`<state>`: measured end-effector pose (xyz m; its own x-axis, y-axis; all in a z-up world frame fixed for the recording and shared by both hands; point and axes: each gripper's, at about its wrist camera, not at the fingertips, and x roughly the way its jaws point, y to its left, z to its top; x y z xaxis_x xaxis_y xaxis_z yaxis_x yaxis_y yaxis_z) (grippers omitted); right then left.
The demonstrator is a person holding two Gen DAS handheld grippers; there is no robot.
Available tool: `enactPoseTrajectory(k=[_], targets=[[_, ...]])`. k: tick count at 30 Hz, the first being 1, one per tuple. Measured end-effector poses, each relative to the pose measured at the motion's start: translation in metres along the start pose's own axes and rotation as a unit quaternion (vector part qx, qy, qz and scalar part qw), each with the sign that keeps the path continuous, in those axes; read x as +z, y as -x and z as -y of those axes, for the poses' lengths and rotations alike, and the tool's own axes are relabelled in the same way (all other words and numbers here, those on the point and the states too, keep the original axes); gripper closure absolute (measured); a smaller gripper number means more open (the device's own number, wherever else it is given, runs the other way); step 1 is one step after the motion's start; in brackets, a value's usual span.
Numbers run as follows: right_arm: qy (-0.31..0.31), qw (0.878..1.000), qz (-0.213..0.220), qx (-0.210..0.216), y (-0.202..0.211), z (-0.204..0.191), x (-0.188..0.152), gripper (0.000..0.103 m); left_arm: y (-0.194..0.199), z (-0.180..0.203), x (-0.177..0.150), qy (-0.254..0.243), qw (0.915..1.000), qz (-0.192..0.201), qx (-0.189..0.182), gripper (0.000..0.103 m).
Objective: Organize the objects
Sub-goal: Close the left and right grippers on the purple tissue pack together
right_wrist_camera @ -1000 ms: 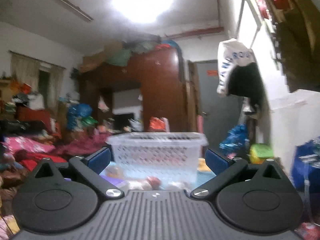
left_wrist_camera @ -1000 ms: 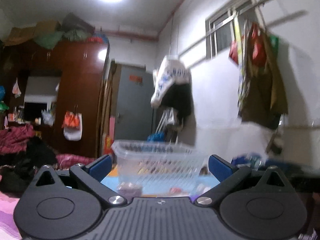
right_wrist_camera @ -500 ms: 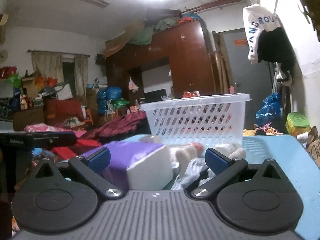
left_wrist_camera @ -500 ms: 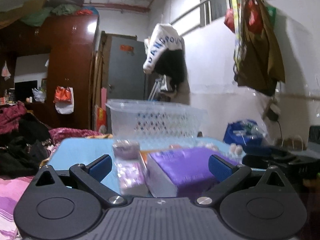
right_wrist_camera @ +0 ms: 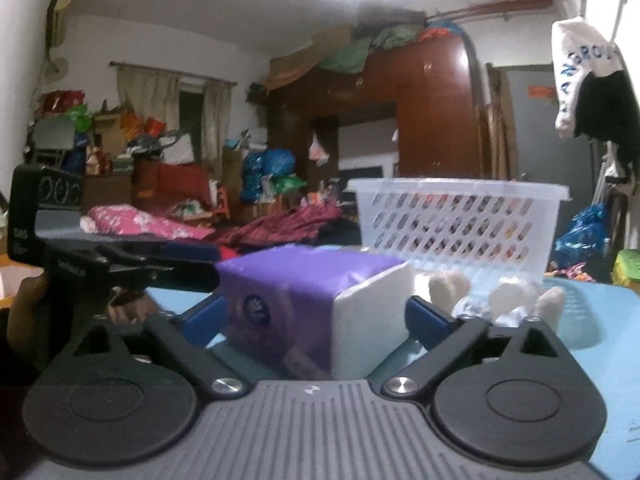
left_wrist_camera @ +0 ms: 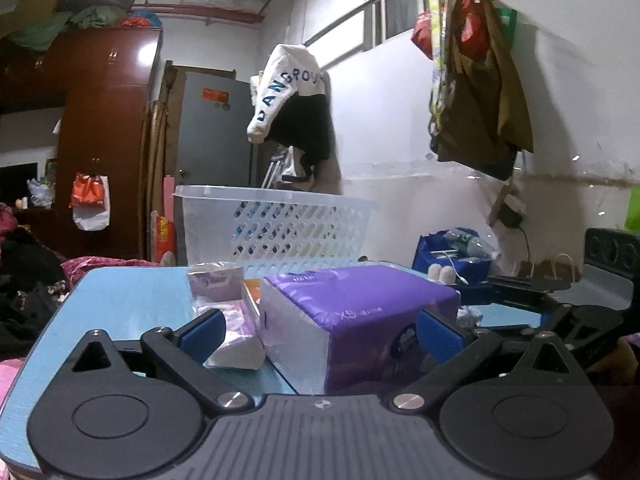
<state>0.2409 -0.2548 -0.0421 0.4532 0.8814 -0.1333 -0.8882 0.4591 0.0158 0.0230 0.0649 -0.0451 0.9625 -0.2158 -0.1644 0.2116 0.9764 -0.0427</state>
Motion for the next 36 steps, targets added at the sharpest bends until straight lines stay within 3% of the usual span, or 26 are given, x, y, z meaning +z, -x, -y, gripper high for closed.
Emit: enactPoseTrajectory(k=[3,6,11,16,26,36], targets=[[-0.004,1.0,-0.008,0.011,0.0,0.0,-0.002,0.02,-0.003,0.002,-0.002,-0.009,0.9999,-0.007,-0.01,0.01],[-0.007,1.0,-0.009,0.014,0.001,0.002,-0.001,0.022,-0.007,0.005,-0.005,-0.018,0.9996,-0.011,-0.02,0.017],[-0.016,1.0,-0.006,0.015,0.005,0.003,-0.002,0.029,-0.014,0.008,-0.01,-0.027,0.9989,-0.027,-0.027,0.041],[-0.019,1.0,-0.007,0.009,0.005,0.01,-0.003,0.046,-0.013,0.01,-0.012,-0.03,0.999,-0.023,-0.024,0.043],[-0.005,1.0,-0.005,0.001,0.007,0.007,-0.004,0.05,-0.01,0.008,-0.01,-0.013,0.9994,-0.018,-0.029,0.047],[0.007,0.999,0.031,-0.001,0.024,0.012,0.023,0.052,-0.005,0.018,0.021,-0.016,0.9985,0.035,-0.04,0.049]])
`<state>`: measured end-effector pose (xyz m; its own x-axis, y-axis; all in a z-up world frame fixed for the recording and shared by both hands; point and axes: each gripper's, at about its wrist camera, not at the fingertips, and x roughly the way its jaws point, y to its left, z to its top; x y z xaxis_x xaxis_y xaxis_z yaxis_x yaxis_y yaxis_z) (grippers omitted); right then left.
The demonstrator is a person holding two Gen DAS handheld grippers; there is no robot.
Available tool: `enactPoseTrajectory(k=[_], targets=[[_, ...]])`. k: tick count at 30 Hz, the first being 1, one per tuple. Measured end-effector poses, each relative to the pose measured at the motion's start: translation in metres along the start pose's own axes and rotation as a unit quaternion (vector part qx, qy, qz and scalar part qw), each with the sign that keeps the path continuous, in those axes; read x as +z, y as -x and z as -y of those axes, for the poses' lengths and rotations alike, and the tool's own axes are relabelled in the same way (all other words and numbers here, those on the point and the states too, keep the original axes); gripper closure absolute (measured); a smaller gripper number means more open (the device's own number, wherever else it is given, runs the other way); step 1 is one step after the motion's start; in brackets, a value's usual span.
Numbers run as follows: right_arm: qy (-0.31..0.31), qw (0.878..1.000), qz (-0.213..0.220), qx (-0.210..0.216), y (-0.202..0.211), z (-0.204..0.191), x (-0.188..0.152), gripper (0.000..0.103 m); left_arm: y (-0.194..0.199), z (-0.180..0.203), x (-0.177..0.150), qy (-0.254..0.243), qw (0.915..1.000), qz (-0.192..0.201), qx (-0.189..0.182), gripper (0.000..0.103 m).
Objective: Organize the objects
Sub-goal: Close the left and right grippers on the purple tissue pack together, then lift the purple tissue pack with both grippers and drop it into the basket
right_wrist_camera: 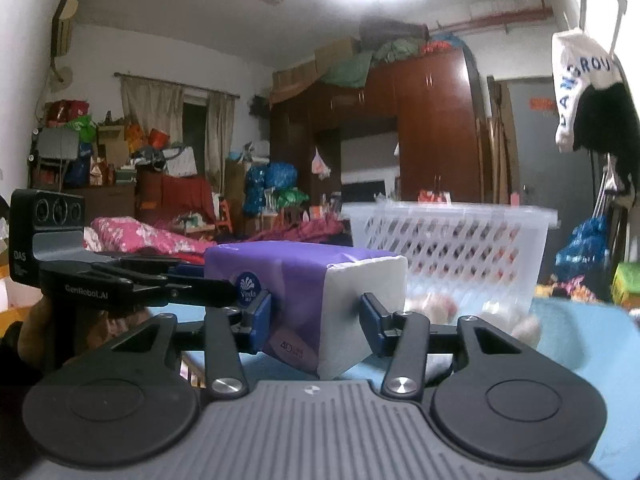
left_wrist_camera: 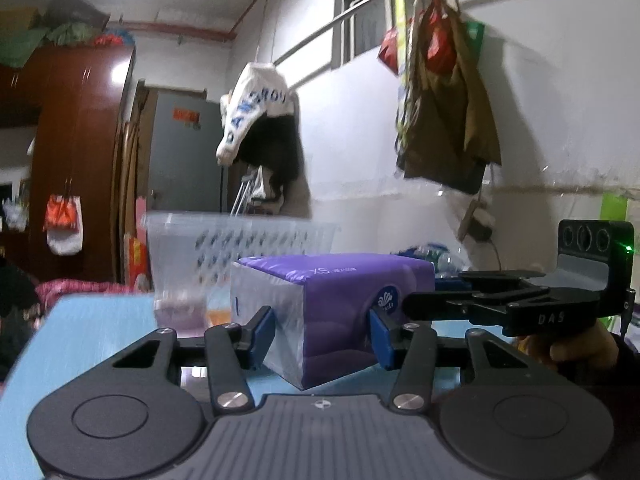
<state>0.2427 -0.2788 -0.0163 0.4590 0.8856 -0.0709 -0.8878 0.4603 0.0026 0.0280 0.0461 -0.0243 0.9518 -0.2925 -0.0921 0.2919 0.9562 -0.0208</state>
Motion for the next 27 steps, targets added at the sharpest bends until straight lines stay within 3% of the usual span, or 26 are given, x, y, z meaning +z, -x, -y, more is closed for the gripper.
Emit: enactPoseTrajectory(k=[7,14,18,27], targets=[[0.044,0.998,0.044,-0.018,0.0,0.015,0.069,0.053,-0.022,-0.003,0.076,-0.025,0.9983,0.05,-0.017,0.05],[0.044,0.997,0.051,-0.035,-0.03,0.049,0.122,0.053,-0.069,-0.015,0.135,-0.033,0.9983,0.046,-0.011,0.05],[0.026,0.998,0.032,-0.041,-0.058,0.074,0.127,0.053,-0.111,-0.032,0.148,-0.017,0.9996,0.02,0.008,0.05],[-0.037,0.994,-0.079,-0.071,-0.136,0.127,0.113,0.054,-0.206,-0.089,0.143,0.051,0.9944,-0.085,0.037,0.05]])
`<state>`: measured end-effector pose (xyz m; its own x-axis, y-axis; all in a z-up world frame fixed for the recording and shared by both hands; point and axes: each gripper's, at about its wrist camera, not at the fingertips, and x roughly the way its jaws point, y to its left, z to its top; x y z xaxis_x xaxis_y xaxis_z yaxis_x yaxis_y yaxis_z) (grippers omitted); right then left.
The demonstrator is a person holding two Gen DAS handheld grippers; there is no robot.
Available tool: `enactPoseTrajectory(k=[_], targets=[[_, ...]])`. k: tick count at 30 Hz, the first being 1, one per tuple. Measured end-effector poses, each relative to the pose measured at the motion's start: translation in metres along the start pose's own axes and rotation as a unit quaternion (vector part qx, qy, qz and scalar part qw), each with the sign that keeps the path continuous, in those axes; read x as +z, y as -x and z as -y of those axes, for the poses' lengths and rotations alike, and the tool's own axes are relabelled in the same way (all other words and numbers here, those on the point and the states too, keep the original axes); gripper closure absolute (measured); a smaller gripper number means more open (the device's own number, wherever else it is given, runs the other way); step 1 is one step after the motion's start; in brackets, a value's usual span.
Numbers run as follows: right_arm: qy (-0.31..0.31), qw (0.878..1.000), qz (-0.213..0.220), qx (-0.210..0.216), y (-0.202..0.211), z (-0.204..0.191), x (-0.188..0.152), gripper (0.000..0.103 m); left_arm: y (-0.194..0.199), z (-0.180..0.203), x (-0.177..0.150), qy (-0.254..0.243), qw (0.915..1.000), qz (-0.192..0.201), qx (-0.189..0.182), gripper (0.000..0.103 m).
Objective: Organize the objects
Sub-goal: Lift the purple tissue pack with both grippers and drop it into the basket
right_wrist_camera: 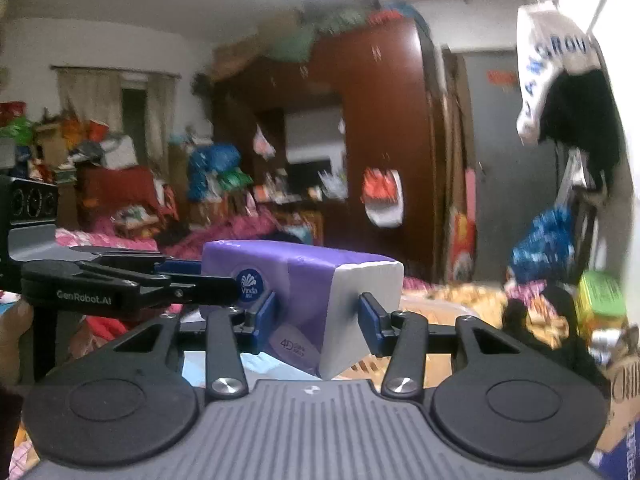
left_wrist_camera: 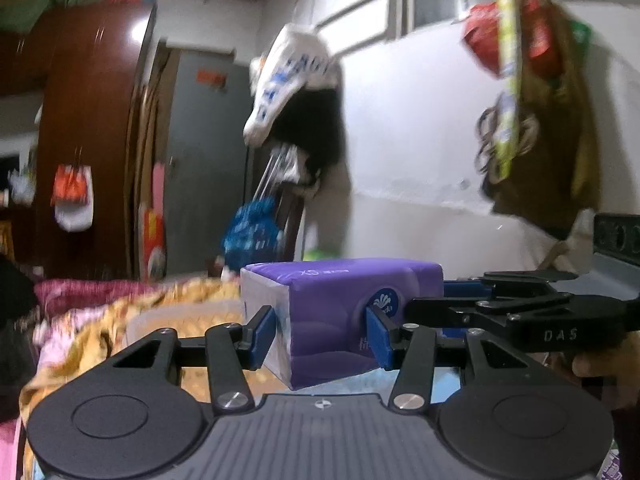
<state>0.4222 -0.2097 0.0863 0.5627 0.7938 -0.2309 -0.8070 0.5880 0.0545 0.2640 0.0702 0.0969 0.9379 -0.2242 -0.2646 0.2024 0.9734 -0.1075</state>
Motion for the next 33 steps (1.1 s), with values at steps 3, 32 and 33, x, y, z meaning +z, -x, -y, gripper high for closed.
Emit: enactPoseTrajectory(k=[3,32,33], targets=[[-0.013,0.999,-0.036,-0.01,-0.02,0.004,-0.004,0.054,-0.021,-0.014,0.002,0.024,0.9991,-0.033,0.01,0.05],[-0.053,0.979,-0.182,-0.069,-0.044,0.035,0.001,0.035,-0.055,-0.016,-0.011,0.016,0.9805,-0.186,0.061,0.03],[-0.052,0.982,-0.169,-0.071,-0.036,0.035,0.004,0.031,-0.044,-0.013,-0.008,0.007,0.9825,-0.173,0.069,0.03]])
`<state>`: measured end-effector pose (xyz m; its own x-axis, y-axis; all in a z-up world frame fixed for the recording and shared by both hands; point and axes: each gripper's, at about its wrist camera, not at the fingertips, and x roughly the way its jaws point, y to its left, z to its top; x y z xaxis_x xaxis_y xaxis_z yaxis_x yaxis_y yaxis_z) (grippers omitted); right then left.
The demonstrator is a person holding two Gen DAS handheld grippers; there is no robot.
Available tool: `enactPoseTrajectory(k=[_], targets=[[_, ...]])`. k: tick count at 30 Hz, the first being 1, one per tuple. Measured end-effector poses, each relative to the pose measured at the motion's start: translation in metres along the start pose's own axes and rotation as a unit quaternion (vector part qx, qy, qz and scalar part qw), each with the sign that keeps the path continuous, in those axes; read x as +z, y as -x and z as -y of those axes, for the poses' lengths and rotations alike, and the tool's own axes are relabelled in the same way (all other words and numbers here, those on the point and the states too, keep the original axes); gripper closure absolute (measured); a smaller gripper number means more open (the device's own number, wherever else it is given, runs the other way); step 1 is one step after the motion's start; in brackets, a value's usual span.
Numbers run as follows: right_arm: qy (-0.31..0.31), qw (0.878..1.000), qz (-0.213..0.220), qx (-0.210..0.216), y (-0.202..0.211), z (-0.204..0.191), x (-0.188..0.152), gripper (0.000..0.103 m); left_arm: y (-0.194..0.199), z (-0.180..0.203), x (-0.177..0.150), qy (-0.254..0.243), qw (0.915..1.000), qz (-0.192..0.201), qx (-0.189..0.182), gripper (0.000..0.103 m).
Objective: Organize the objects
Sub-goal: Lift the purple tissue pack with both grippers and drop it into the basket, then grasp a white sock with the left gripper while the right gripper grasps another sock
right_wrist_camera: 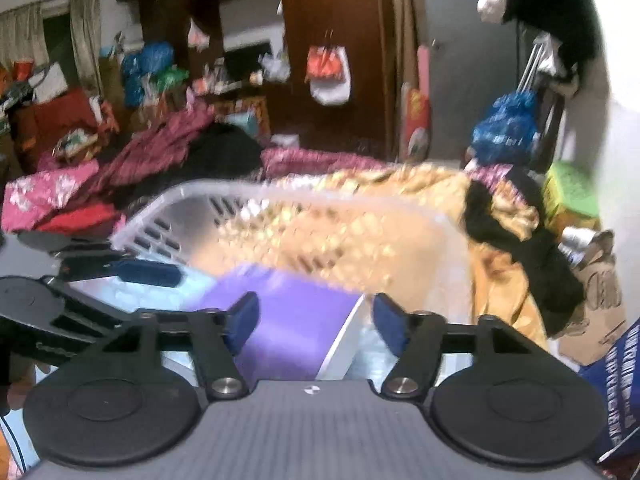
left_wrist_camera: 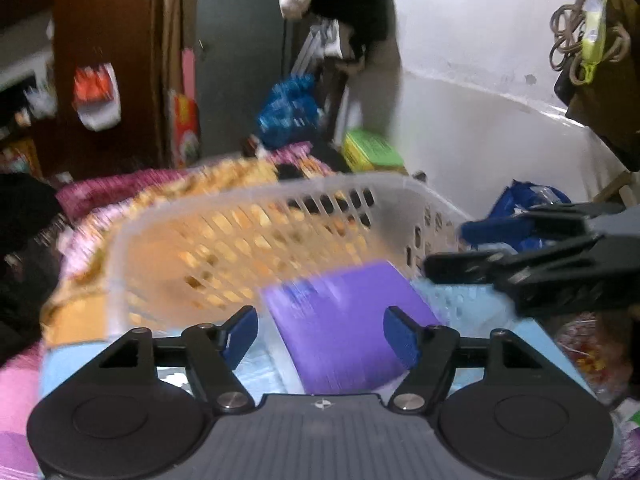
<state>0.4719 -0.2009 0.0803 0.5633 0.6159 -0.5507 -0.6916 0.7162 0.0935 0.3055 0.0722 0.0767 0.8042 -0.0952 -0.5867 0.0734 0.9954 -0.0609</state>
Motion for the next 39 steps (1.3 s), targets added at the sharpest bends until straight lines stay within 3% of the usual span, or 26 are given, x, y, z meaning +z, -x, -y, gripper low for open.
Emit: enactPoseTrajectory(k=[2,4,5,11,15,18,24,29,30,33,39], targets=[[-0.006,1.0,0.029,0.002,0.022,0.0,-0.003,0.027,0.025,0.003,-0.001,-0.006,0.9996,0.027,0.007,0.027],[-0.011,0.998,0.064,0.008,0.048,-0.003,-0.01,0.005,0.056,0.007,-0.005,-0.004,0.9981,0.058,0.02,0.02],[-0.012,0.996,0.085,0.007,0.062,-0.006,-0.016,0.001,0.072,0.01,-0.008,-0.009,0.9972,0.07,0.026,0.019],[0.01,0.986,0.168,-0.024,0.137,-0.028,-0.06,0.0,0.156,0.039,-0.033,-0.058,0.988,0.116,0.084,0.019],[0.029,0.976,0.21,-0.054,0.175,-0.048,-0.076,0.0,0.205,0.05,-0.048,-0.056,0.984,0.149,0.079,0.019],[0.042,0.969,0.236,-0.061,0.192,-0.06,-0.085,0.0,0.22,0.058,-0.064,-0.057,0.9791,0.178,0.081,0.016],[0.03,0.969,0.24,-0.052,0.176,-0.072,-0.128,0.0,0.189,0.072,-0.132,-0.027,0.9749,0.214,0.055,0.014],[-0.009,0.972,0.227,-0.062,0.135,-0.058,-0.185,0.0,0.117,0.086,-0.174,0.032,0.9812,0.184,-0.049,0.014],[-0.03,0.974,0.218,-0.054,0.124,-0.051,-0.191,0.0,0.104,0.09,-0.177,0.038,0.982,0.176,-0.056,0.014],[-0.065,0.978,0.191,-0.049,0.102,-0.032,-0.194,0.0,0.073,0.103,-0.177,0.034,0.9869,0.152,-0.044,0.015],[-0.075,0.975,0.207,-0.045,0.101,-0.019,-0.195,0.016,0.062,0.111,-0.179,0.025,0.986,0.161,-0.033,0.018]])
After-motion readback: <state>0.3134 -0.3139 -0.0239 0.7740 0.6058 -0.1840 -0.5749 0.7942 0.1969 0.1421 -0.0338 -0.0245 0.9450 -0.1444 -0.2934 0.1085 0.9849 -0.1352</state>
